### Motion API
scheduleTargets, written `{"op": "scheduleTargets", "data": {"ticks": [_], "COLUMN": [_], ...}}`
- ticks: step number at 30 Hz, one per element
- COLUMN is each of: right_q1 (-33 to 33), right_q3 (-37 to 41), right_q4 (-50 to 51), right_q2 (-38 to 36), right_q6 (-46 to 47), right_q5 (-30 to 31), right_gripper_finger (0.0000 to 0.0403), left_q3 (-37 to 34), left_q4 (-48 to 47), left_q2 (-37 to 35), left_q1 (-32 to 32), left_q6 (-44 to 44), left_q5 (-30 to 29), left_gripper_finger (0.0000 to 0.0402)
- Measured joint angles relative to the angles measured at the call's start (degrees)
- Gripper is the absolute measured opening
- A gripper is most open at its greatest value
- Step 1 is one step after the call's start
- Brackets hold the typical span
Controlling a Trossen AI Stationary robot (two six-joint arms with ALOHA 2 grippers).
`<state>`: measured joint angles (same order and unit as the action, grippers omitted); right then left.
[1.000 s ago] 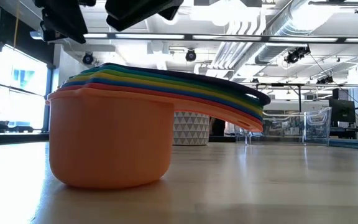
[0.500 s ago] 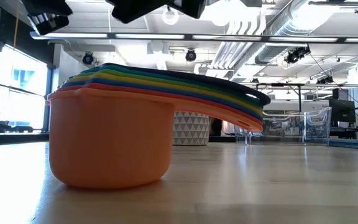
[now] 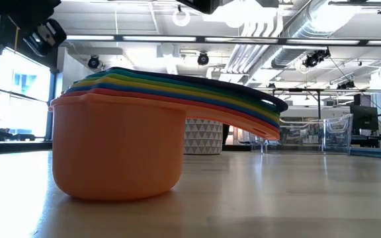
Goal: Nest measuring cups in basket
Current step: Put the nested measuring cups into the transparent bin
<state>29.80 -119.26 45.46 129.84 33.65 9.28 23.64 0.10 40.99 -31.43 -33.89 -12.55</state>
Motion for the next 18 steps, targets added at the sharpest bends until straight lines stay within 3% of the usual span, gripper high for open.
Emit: {"op": "scheduleTargets", "data": {"ticks": [7,18], "right_q1": [-0.02,-0.15], "right_q3": [0.0,-0.01], "right_q4": [-3.19,-3.33], "right_q2": [0.0,0.0], "right_q6": [1.08,2.58], "right_q5": [-0.39,-1.29], "right_gripper_finger": [0.0064,0.0064], "left_q3": [-11.67,-18.71], "left_q4": [10.84,10.99], "left_q2": [-12.53,-30.05], "left_q1": [0.71,0.71], "left_q6": [6.16,16.24], "left_q5": [-0.03,-4.35], "left_gripper_finger": [0.009,0.009]}}
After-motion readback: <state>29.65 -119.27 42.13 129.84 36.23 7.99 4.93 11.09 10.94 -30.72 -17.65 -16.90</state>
